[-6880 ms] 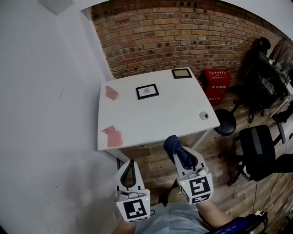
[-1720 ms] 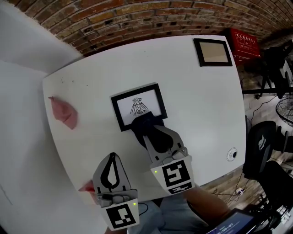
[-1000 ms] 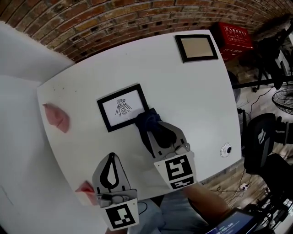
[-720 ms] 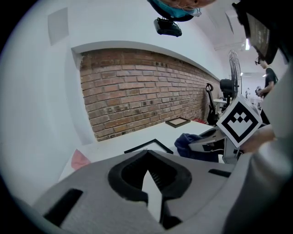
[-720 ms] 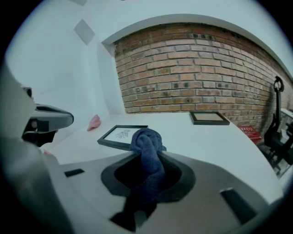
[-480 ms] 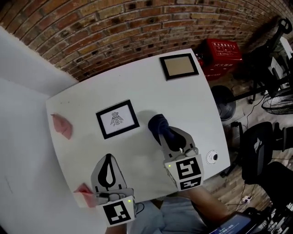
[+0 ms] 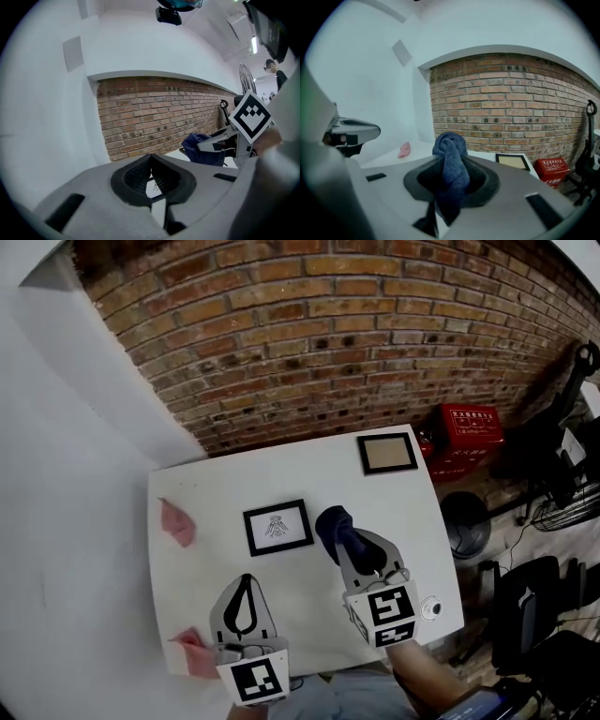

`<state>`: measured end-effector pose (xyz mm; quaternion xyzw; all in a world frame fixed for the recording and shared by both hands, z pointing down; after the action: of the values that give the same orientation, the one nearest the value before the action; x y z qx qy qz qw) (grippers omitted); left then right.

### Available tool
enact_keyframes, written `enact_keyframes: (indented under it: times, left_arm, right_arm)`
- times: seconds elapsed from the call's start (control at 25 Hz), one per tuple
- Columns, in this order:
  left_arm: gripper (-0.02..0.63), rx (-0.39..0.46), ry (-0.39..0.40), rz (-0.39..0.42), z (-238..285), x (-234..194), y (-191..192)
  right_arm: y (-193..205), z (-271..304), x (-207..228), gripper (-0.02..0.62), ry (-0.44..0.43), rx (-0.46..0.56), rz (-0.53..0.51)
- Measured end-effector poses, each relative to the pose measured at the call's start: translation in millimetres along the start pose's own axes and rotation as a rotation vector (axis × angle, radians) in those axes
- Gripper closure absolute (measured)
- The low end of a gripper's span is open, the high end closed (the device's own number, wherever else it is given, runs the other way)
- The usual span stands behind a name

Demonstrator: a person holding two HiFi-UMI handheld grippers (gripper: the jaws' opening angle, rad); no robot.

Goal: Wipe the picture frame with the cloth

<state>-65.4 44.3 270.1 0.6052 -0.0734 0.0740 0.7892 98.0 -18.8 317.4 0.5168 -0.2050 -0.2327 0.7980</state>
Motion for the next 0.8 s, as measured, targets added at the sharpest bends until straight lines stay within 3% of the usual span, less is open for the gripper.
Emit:
enact_keyframes:
  times: [0.36,0.8]
  left_arm:
    - [0.597,-0.009,-0.060,-0.012,0,-43,-3]
    - [0.597,-0.101,-0.068,-0.040,25,-87,40]
  right_arm:
    - [-29,45,-50,0.514,-0.109,0.010,-0.048]
    - [-4,114,-91,0.514,-0.168,-0.079,-0.037]
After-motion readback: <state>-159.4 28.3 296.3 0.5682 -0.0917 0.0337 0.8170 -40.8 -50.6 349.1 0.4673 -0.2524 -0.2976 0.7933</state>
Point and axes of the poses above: the fingertips, and each gripper's own axes: z forward along the fingers, x to its right, y out of its underside, the point moved 1 cm from there along -z, backward along the fingers, and after that the axes turned 8 degrees about -y, right-handed, at the moved point
